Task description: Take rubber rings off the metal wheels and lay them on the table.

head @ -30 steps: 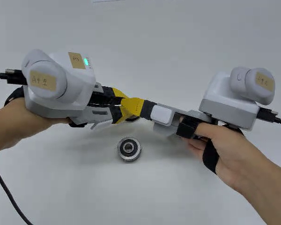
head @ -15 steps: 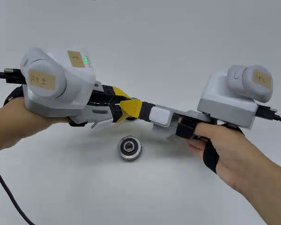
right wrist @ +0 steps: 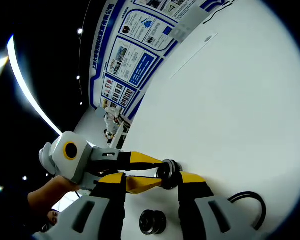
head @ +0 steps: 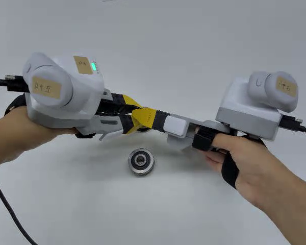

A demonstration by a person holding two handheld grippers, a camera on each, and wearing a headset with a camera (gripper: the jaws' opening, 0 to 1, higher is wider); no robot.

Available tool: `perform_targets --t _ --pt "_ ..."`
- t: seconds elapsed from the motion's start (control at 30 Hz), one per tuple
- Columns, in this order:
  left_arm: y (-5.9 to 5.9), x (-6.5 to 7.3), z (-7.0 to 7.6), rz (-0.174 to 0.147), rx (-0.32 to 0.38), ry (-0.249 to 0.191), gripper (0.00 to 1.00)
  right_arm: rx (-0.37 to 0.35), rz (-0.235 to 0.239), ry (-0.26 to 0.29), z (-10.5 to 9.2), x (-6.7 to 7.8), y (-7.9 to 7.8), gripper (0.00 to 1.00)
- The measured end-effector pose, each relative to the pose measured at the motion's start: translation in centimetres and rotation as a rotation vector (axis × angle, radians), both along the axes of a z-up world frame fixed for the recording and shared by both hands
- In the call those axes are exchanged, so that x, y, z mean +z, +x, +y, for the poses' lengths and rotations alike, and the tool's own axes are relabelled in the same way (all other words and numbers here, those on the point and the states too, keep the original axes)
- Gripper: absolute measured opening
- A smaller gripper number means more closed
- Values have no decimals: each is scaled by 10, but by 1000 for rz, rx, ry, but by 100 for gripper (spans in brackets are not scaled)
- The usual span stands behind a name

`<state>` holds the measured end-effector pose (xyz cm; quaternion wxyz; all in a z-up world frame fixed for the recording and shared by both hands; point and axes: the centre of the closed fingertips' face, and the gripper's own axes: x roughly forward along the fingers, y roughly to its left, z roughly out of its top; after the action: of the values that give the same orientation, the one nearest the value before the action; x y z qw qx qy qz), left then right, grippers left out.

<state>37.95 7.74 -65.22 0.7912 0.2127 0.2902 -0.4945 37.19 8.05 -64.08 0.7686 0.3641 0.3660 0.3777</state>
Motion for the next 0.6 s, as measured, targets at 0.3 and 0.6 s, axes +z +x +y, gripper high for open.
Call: perform_targets --t 0.3,0.6 --pt "-1 3 0 -1 1 1 13 3 -21 -2 -2 6 1 43" --pt "-3 3 0 -1 0 4 13 -3 -23 -4 -7 7 -5 41"
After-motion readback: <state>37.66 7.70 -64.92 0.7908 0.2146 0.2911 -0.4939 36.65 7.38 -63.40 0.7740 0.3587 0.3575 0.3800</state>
